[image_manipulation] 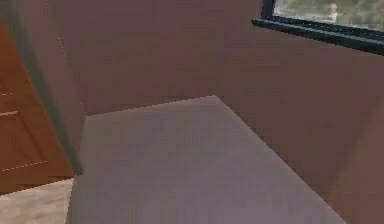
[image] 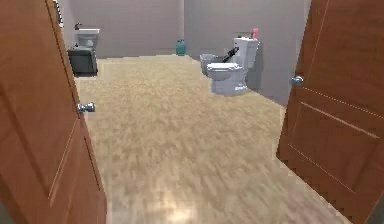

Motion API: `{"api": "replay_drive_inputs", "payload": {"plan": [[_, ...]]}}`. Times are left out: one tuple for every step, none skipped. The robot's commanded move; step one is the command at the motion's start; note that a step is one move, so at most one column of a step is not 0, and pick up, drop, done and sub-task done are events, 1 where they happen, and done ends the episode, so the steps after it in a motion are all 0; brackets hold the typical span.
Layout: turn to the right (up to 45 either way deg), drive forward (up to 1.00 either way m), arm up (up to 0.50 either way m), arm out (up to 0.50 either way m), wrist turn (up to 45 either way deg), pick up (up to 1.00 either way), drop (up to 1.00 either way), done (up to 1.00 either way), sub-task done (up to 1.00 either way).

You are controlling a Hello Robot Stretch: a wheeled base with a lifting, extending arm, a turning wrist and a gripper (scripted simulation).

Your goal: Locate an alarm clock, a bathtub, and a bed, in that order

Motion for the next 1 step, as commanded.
{"api": "replay_drive_inputs", "payload": {"plan": [[0.0,1.00,0.00,0.00,0.0,0.00,0.00,0.00,0.00]]}}
